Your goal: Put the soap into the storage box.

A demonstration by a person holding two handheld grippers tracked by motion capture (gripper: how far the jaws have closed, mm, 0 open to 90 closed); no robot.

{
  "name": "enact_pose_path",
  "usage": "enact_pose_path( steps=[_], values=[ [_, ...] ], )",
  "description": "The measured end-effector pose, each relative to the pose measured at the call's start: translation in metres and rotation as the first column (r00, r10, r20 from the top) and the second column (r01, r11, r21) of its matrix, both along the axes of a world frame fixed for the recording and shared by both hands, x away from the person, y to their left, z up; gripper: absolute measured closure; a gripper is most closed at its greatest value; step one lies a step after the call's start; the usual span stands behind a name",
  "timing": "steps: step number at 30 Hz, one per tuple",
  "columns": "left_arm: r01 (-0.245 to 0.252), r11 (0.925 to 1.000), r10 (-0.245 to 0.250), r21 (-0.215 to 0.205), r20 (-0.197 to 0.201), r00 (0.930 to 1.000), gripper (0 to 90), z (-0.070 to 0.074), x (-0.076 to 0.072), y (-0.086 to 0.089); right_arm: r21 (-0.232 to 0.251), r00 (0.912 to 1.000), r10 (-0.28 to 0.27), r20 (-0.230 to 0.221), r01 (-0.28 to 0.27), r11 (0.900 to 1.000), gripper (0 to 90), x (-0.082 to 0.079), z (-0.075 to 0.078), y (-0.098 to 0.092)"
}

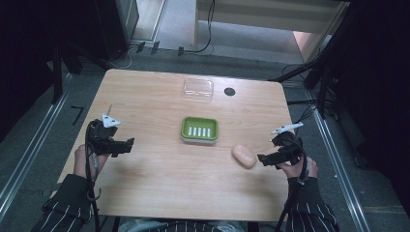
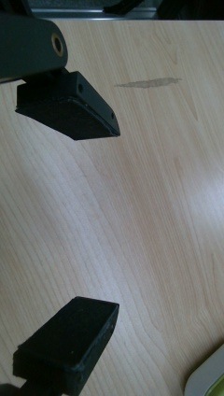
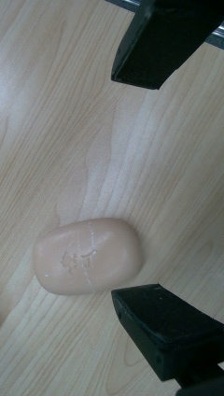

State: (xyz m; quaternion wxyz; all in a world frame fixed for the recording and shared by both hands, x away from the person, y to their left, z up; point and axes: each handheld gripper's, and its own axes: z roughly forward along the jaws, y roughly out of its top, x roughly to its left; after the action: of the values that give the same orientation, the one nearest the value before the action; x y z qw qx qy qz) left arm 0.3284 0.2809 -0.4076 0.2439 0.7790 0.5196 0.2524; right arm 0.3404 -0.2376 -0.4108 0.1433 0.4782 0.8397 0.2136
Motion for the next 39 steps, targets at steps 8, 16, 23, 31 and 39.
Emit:
enact_pose_path(
  steps=[8,16,23,31,39],
  values=[
    [0.016,0.9998,-0.016,0.008,-0.006,0.9998,14.3,-0.001,0.002,-0.005,-0.008,0.9997,0.02,-0.014,-0.02,1.0,0.7,0.001,0.0,0.001],
    [0.005,1.0,-0.005,0.003,-0.004,1.0,14.3,-0.001,-0.001,-0.002,-0.026,0.9987,0.051,-0.008,-0.051,0.998,0.8,0.006,0.005,0.011],
    [0.007,0.9999,-0.007,0.008,-0.005,1.0,14.3,-0.001,-0.001,-0.003,-0.045,0.9966,0.079,-0.023,-0.08,0.996,0.9,0.011,0.004,0.018],
    [0.006,1.0,-0.006,0.007,-0.005,1.0,14.3,-0.001,0.0,-0.003,-0.063,0.9941,0.097,-0.048,-0.1,0.993,0.9,0.015,0.003,0.026],
    [0.009,0.9999,-0.008,0.008,-0.005,1.0,14.3,-0.001,0.0,-0.003,-0.082,0.9881,0.133,-0.079,-0.139,0.987,1.0,0.02,0.003,0.038]
  ],
)
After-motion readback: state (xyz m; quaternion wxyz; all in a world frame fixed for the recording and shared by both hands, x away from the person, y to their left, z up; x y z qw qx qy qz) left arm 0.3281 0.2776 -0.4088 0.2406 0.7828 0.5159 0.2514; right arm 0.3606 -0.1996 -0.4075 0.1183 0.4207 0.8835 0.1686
